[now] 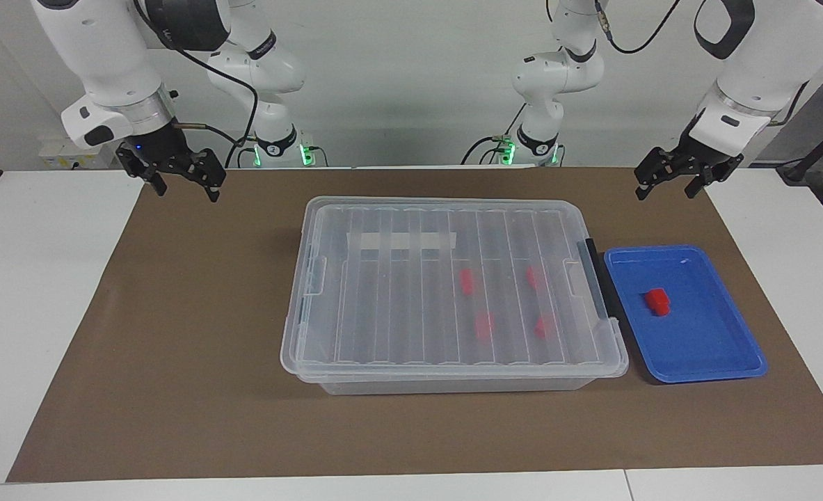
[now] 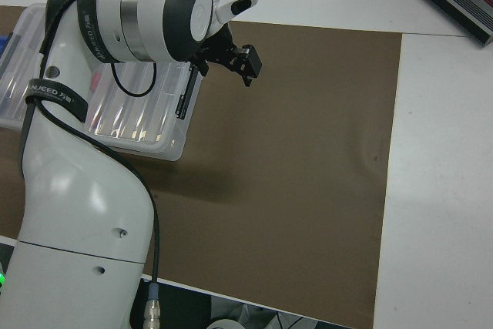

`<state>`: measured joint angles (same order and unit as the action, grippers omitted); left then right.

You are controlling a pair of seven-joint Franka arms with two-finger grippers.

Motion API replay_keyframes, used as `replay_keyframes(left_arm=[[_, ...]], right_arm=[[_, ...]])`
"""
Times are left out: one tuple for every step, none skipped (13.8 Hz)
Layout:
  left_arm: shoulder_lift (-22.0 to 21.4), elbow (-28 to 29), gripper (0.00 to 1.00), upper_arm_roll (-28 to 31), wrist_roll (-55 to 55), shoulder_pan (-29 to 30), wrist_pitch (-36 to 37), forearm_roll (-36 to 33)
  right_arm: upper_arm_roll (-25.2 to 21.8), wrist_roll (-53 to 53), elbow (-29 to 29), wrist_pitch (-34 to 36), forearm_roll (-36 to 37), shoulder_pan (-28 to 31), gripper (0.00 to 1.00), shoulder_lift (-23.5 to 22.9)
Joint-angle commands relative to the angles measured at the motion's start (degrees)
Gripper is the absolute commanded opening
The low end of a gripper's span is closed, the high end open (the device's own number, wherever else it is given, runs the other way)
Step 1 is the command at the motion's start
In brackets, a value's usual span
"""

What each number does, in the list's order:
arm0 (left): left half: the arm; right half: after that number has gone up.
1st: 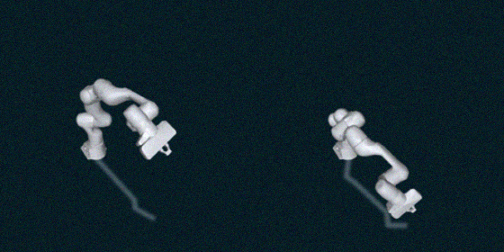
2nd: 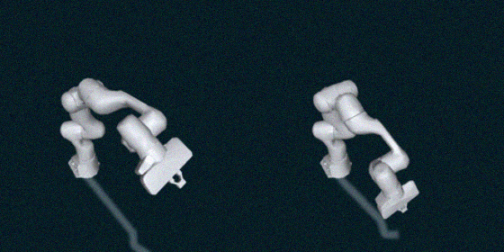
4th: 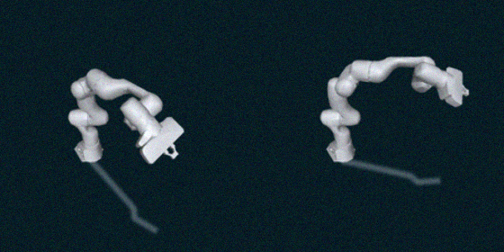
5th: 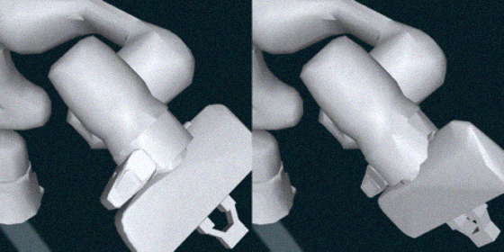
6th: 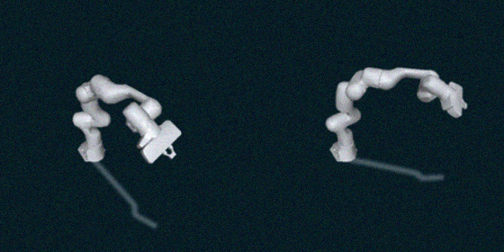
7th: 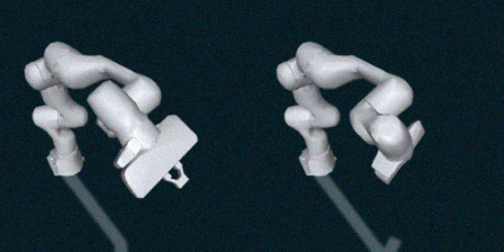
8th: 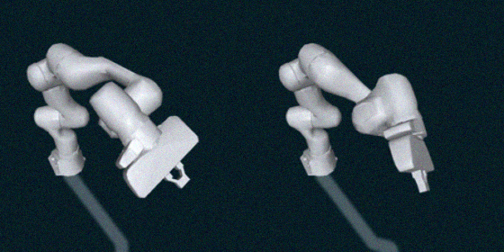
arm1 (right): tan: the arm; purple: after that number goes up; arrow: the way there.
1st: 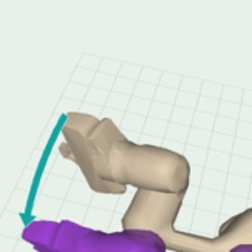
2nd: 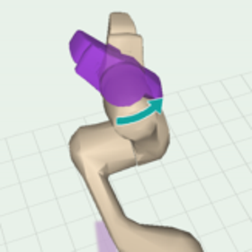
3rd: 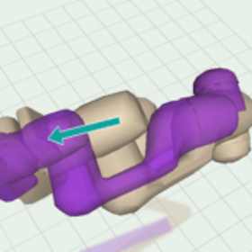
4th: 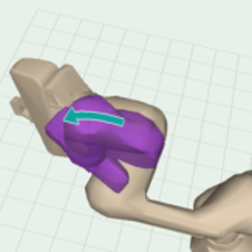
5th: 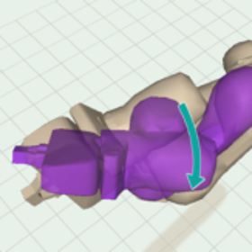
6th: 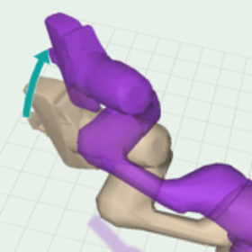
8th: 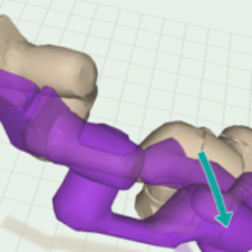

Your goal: Place red block in blue tray from box

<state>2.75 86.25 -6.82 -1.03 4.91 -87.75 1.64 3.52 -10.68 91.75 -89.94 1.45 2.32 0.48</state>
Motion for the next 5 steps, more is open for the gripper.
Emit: replay_keyframes(left_arm=[[-2.83,4.01,1.0,0.4,-0.82,-0.51,-1.9,-0.41],[-2.92,3.93,1.0,0.4,-0.73,-0.6,-1.64,-0.41],[-2.92,3.84,1.0,0.31,-0.47,-0.6,-1.55,-0.41],[-2.92,3.84,1.0,0.31,-0.38,-0.6,-1.64,-0.33],[-2.92,3.84,1.0,0.31,-0.46,-0.43,-1.64,-0.33]], right_arm=[[0.17,1.36,1.5,-0.23,-0.3,0.23,1.0,1.36],[0.17,1.36,1.5,-0.24,-0.39,0.23,1.0,1.36],[0.17,1.36,1.5,-0.24,-0.31,0.23,1.0,1.36],[0.17,1.36,1.5,-0.24,-0.39,0.23,1.0,1.36],[0.17,1.36,1.5,-0.32,-0.31,0.23,1.0,1.36]])
